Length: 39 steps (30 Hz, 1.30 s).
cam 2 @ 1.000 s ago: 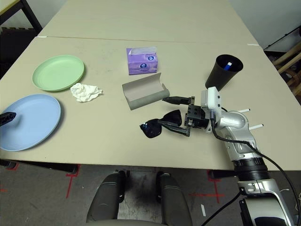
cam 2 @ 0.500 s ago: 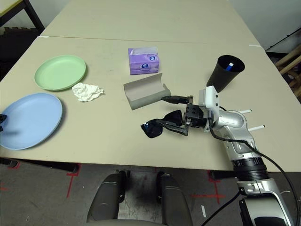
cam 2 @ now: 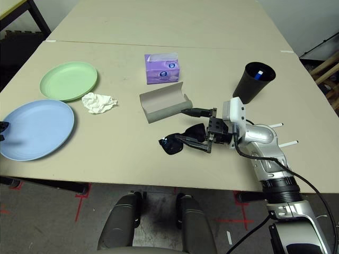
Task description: Organize and tidy the items on the table.
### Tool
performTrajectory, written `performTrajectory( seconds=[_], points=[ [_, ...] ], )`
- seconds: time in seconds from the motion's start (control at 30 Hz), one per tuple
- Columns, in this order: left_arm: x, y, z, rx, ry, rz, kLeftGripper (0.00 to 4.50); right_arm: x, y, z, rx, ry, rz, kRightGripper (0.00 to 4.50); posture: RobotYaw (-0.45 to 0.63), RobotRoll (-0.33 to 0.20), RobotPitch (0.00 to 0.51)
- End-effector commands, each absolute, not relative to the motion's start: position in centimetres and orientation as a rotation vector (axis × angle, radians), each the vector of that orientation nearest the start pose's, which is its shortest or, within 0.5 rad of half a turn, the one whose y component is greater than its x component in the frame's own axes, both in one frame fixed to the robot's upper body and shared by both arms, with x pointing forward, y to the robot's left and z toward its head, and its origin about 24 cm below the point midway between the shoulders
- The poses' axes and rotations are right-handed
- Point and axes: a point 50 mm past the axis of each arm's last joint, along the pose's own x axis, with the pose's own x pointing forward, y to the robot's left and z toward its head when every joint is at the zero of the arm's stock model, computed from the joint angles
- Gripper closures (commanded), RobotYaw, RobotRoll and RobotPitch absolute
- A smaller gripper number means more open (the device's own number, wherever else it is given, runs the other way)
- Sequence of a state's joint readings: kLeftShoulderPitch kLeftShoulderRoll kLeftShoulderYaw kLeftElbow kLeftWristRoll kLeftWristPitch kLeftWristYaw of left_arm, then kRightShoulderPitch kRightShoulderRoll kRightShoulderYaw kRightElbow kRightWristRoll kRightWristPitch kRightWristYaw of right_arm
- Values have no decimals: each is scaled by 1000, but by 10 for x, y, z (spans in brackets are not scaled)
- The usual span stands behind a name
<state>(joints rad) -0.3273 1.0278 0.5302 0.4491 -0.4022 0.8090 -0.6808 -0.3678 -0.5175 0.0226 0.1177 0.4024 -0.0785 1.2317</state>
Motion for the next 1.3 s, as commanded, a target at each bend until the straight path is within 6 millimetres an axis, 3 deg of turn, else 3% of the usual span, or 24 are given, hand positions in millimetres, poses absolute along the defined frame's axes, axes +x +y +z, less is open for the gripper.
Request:
performTrajectory(
  seconds=[0.03, 0.5, 0.67, 0.97, 1.17, 1.3],
  points=[
    [234, 417, 167, -153, 448, 82, 4473, 280, -179, 133, -305, -205, 1269, 0, 168, 0, 176],
    [217, 424, 174, -290, 423, 48, 4473, 280, -179, 134, -310, -201, 1272, 0, 173, 0, 178],
    [221, 422, 184, -306, 379, 37, 4473, 280, -179, 133, -310, -199, 1274, 0, 177, 0, 178],
    [250, 408, 223, -272, 248, -15, 4473, 281, -179, 133, -311, -198, 1277, 0, 177, 0, 177],
    [275, 406, 233, -279, 189, 11, 4473, 281, -177, 132, -307, -199, 1283, 0, 187, 0, 177],
    [307, 402, 234, -260, 120, 115, 4473, 282, -176, 132, -305, -201, 1288, 0, 182, 0, 178]
  ],
)
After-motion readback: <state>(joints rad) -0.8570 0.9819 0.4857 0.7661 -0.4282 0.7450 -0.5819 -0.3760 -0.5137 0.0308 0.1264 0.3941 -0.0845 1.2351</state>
